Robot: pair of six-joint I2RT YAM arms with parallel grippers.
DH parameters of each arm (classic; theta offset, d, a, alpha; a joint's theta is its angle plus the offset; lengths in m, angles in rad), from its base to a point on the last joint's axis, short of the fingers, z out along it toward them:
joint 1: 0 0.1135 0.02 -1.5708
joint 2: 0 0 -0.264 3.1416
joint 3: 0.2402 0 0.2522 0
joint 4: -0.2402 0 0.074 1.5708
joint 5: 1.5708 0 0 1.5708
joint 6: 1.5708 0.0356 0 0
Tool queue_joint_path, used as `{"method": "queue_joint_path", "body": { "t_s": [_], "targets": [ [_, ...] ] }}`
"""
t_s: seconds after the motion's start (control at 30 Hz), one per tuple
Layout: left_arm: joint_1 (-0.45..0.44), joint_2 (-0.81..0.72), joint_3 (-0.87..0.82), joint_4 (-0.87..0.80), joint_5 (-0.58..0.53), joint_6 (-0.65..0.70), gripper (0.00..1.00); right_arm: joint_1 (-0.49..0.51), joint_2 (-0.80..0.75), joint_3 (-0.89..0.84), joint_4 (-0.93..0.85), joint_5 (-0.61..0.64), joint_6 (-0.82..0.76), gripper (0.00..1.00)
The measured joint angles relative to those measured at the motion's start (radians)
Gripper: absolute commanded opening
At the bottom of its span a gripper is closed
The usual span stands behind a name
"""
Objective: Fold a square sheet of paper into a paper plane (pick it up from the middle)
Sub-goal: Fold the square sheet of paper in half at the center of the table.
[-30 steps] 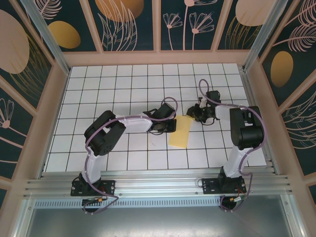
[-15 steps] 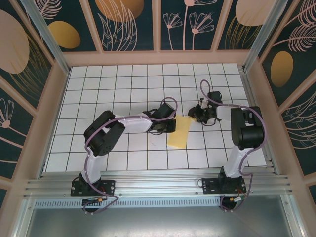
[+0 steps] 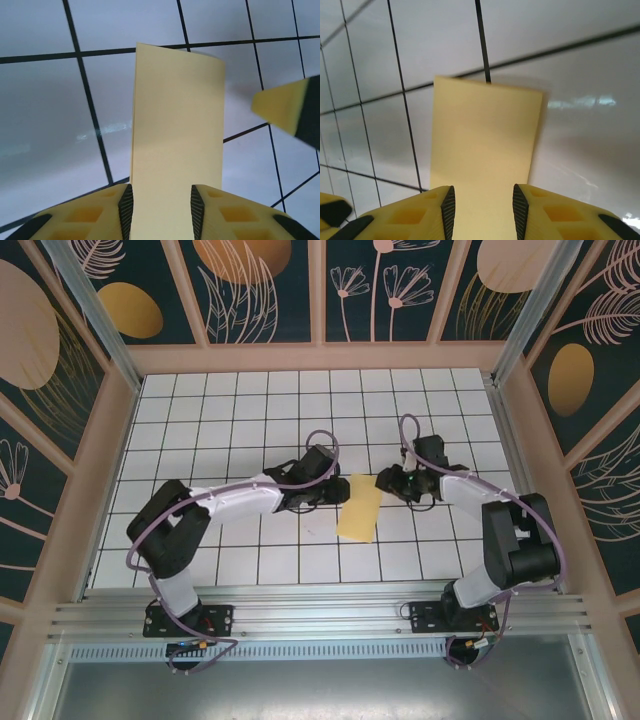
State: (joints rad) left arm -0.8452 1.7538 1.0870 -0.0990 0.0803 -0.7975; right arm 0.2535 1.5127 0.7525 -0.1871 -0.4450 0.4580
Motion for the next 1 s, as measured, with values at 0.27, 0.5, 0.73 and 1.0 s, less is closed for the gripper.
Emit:
{"method": "queue_joint_path", "body": {
  "t_s": [0.27, 0.5, 0.73, 1.0],
  "targets": [
    [0.030, -0.104, -0.209, 0.126, -0.011, -0.075, 0.47, 0.087, -0.018, -0.032, -0.018, 0.092, 0.049, 0.44],
    [0.053, -0.116, -0.251, 0.179, -0.011, -0.108, 0.47, 0.134, 0.019, -0.029, -0.033, 0.157, 0.073, 0.44],
    [0.053, -0.119, -0.251, 0.215, -0.008, -0.118, 0.47, 0.168, 0.046, -0.008, -0.035, 0.160, 0.076, 0.42],
    [0.053, -0.119, -0.264, 0.227, -0.006, -0.125, 0.47, 0.200, 0.097, 0.062, -0.035, 0.137, 0.045, 0.42]
  ]
}}
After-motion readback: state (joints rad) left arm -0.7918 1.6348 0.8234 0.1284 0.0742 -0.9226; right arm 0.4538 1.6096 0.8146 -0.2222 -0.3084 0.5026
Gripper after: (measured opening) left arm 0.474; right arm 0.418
